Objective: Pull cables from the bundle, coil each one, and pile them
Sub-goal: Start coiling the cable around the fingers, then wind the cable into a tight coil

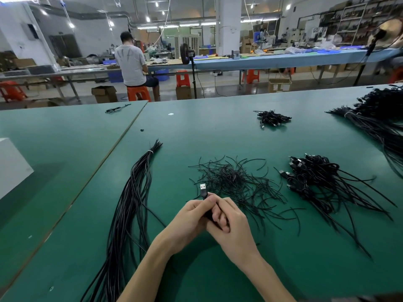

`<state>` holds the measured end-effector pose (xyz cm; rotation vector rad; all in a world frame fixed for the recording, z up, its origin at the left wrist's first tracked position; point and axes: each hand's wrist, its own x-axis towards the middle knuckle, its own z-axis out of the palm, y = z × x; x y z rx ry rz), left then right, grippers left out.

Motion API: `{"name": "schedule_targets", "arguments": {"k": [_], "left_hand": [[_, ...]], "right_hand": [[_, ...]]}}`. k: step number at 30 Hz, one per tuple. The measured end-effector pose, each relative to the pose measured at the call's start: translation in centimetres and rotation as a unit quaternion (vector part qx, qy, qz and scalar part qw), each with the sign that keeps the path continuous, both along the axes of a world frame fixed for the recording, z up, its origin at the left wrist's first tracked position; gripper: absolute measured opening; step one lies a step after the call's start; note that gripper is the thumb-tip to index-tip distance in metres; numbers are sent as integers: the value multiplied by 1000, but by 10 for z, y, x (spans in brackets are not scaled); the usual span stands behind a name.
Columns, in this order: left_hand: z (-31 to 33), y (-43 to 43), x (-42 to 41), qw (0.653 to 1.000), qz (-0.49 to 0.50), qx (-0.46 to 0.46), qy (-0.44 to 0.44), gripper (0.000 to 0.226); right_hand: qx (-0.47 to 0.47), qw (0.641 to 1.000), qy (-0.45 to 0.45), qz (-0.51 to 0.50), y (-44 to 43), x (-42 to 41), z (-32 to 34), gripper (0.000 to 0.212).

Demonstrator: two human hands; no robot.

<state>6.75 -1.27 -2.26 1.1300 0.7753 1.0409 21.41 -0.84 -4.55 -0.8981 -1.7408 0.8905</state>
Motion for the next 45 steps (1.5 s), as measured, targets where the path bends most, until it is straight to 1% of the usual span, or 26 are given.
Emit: {"name": "schedule_targets", "arguments": {"k": [2,11,14,17,21,25,28,31,34,37,40,45], "left_hand": [[1,0,1,1000,0,3,0,46],[2,1,-1,999,19,24,20,49],[0,0,-1,998,40,31,35,51],[-1,-2,-1,996,60,38,45,51],[0,-2,-1,995,65,41,56,53],[0,-2,-2,994,76,28,71,56],[0,-3,-2,994,82,-1,77,56],[3,-5,-4,997,59,-28,47,52],[7,-7,-4,998,39,-47,32,49],[7,-8,-5,998,42,-48,29,50],[5,-7,-4,998,51,-28,36,52],[1,-4,3,985,117,51,116,59]], "right_hand": [[10,1000,4,-4,0,-1,-1,52],[38,999,1,-20,1,-1,-2,59],[39,999,-2,-18,1,-2,-1,58],[45,999,-10,-19,1,-3,-2,61],[48,999,-17,-17,0,-3,-7,63],[47,998,-31,-8,2,-5,-10,61],[34,999,-39,7,3,-5,-11,49],[32,999,-44,2,2,-4,-11,41],[38,998,-47,-4,2,-5,-10,43],[47,997,-58,-14,1,-6,-11,50],[59,996,-69,-23,-1,-6,-9,58],[78,992,-88,-40,-2,-6,-5,62]]}}
